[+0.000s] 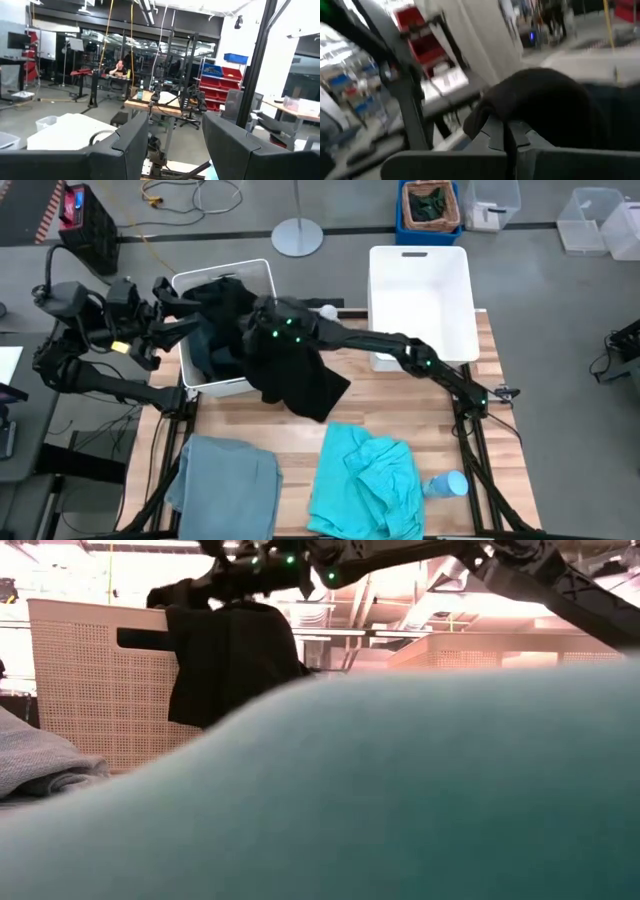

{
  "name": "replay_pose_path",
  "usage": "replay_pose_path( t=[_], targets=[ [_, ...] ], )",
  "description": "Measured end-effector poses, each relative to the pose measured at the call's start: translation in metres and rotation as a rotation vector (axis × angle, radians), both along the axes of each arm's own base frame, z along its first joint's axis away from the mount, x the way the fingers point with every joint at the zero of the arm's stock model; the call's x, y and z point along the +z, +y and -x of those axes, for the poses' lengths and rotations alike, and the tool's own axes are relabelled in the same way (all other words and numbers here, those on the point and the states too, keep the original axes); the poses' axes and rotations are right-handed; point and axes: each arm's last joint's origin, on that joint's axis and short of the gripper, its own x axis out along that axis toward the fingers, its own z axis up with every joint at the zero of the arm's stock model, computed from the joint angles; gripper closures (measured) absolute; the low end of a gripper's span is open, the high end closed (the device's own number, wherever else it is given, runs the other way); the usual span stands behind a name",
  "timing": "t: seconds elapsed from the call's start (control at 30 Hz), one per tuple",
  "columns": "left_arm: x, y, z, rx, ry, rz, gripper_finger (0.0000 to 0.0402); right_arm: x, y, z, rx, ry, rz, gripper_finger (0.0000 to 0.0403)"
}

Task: Sort clothes
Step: Put the black shirt into the left white laundry bin

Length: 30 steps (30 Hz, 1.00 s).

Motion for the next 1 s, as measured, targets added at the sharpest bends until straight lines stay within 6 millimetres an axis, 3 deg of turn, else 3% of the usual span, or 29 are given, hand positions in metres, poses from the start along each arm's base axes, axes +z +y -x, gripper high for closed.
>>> replay_pose_path(
  t=[0.23, 0.4, 0.67, 0.87, 1.0],
  targets=[
    [-0.001, 0.000, 0.000, -0.003, 0.012, 0.013, 0.0221, -0.020, 0.025, -0.004, 0.060, 0.206, 0.065, 0.0396],
    [-0.002, 0.000, -0.002, -0.003, 0.024, 0.014, 0.0221, -0.019, 0.033, -0.004, 0.079, 0.237, 0.114, 0.0327],
    [-0.002, 0.000, -0.002, 0.006, 0.020, 0.024, 0.0221, 0.030, 0.039, 0.015, 0.071, 0.143, 0.249, 0.0170],
    [-0.002, 0.001, -0.002, 0.025, 0.018, 0.043, 0.0221, 0.085, 0.053, 0.048, 0.066, 0.128, 0.400, 0.0149],
    [-0.002, 0.002, -0.002, 0.052, 0.016, 0.049, 0.0221, 0.094, 0.056, 0.070, 0.075, 0.289, 0.362, 0.0148]
  ],
)
